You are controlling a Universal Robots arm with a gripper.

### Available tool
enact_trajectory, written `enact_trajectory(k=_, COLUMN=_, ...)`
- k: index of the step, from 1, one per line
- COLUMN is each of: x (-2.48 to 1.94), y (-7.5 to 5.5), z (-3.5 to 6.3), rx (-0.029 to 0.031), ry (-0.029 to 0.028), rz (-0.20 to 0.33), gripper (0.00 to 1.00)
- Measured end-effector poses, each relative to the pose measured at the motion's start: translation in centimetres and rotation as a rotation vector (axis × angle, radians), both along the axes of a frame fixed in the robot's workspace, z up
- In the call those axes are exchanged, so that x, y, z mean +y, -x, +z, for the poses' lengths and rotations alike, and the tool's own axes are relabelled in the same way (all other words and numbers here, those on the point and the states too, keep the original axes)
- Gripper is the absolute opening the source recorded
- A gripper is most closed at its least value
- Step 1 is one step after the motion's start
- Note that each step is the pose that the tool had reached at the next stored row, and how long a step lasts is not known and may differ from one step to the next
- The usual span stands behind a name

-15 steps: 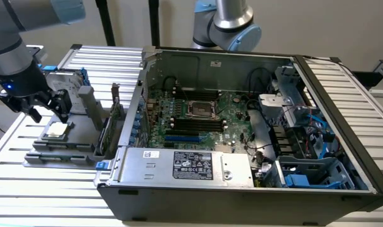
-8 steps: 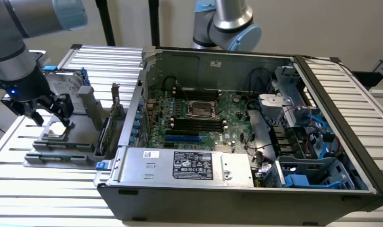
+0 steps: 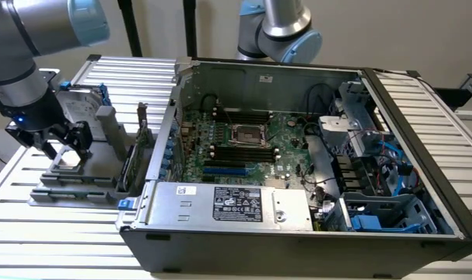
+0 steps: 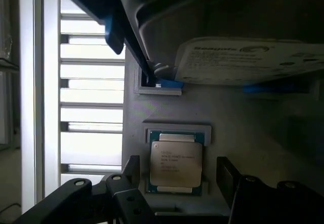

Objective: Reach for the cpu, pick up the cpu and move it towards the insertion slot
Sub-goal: 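Pick up the cpu and move it towards the insertion slot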

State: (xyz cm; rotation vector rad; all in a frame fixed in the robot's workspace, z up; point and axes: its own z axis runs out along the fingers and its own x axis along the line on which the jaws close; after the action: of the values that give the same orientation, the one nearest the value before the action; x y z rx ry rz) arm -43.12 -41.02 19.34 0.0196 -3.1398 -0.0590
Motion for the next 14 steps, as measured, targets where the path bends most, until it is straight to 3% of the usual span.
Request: enact_trajectory(k=14, x=0.10, y=0.10, z=-0.47, rx=0.0022, ry=0.0001, rz=-0.009, gripper=0.71)
